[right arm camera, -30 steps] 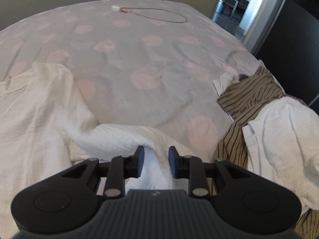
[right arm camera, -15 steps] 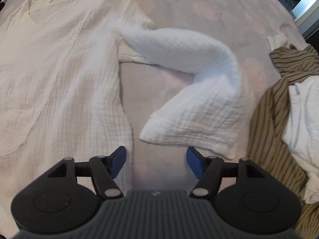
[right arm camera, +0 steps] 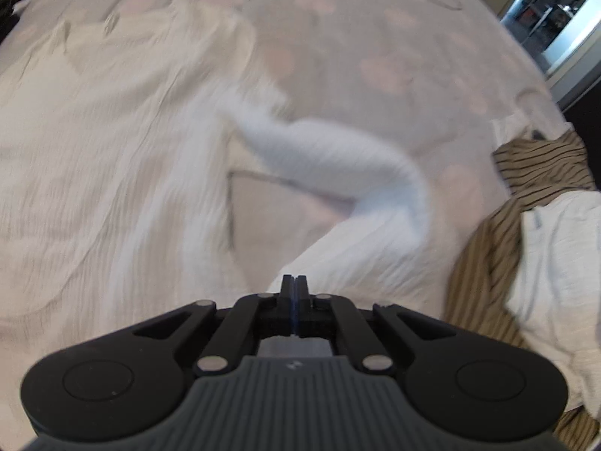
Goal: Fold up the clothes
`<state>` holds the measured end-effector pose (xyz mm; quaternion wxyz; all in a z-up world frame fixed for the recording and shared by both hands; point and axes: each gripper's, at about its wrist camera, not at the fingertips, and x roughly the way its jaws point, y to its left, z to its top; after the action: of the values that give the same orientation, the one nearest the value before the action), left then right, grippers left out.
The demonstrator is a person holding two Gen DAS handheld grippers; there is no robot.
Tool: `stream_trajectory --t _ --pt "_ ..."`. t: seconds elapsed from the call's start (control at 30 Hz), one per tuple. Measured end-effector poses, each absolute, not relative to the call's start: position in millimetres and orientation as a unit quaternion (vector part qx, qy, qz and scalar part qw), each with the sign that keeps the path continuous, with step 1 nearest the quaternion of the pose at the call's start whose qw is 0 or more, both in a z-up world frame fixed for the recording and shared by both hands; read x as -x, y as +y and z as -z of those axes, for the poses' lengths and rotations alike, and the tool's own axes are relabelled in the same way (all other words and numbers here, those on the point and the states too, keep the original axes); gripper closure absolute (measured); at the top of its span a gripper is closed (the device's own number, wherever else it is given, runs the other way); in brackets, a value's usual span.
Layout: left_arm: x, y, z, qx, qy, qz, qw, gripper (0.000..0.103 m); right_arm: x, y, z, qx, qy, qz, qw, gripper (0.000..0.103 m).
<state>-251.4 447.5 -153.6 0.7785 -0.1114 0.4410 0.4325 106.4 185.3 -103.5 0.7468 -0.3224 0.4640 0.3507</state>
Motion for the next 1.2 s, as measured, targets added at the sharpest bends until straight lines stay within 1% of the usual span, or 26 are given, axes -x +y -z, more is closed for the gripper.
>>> stream_trajectory --t 0.17,0.3,0.4,0.5,0.53,0.6,0.63,0.67,0.7,0.8,0.87,1.03,1.1,1.13,1.2 --pt "253.4 450.8 154.8 0.112 0.438 -0.440 0.776 0.056 -149.7 175.1 65.2 0.307 0.437 -0.318 0.783 0.103" --pt "255.0 455.0 152.1 0.122 0.423 -0.443 0.781 0.056 -182.4 164.1 46.3 0.283 0.427 -0.294 0.807 0.103" --pt "251.8 455.1 149.9 0.117 0.416 -0.443 0.786 0.056 -194.6 154.9 45.8 0.251 0.449 -0.310 0.800 0.103" --pt "246.5 453.1 149.6 0.100 0.413 -0.445 0.788 0.056 -181.3 157.6 59.0 0.258 0.458 -0.345 0.778 0.101" --pt "244.8 452.6 149.8 0.095 0.414 -0.445 0.789 0.056 -175.5 159.3 64.9 0.260 0.462 -0.359 0.768 0.098" --pt "242.3 452.3 150.9 0.088 0.416 -0.446 0.787 0.056 -161.8 163.6 80.5 0.260 0.478 -0.386 0.745 0.095" --pt "241.5 452.5 151.8 0.085 0.418 -0.448 0.786 0.056 -154.2 166.4 88.8 0.262 0.485 -0.399 0.733 0.084" --pt "240.6 452.7 152.7 0.082 0.420 -0.449 0.784 0.056 -145.0 170.7 98.6 0.270 0.488 -0.410 0.722 0.070" --pt "239.8 452.9 153.7 0.079 0.421 -0.451 0.783 0.056 -138.1 174.4 107.9 0.280 0.488 -0.419 0.712 0.066" --pt "239.9 457.0 157.7 0.076 0.426 -0.460 0.775 0.056 -129.9 181.9 133.5 0.297 0.505 -0.436 0.683 0.065" --pt "241.4 460.7 160.0 0.079 0.428 -0.465 0.771 0.056 -130.1 184.7 146.2 0.301 0.513 -0.436 0.676 0.060" --pt "239.3 464.6 164.6 0.079 0.435 -0.468 0.765 0.056 -135.8 188.1 164.1 0.308 0.520 -0.432 0.669 0.060" --pt "237.3 463.7 166.3 0.071 0.439 -0.467 0.764 0.056 -134.6 188.1 163.9 0.322 0.511 -0.433 0.669 0.072" --pt "236.4 463.3 167.1 0.068 0.440 -0.467 0.764 0.056 -135.4 187.0 161.6 0.330 0.505 -0.432 0.670 0.084" --pt "235.5 462.9 167.5 0.064 0.440 -0.467 0.764 0.056 -139.5 182.7 152.6 0.332 0.500 -0.436 0.671 0.087"
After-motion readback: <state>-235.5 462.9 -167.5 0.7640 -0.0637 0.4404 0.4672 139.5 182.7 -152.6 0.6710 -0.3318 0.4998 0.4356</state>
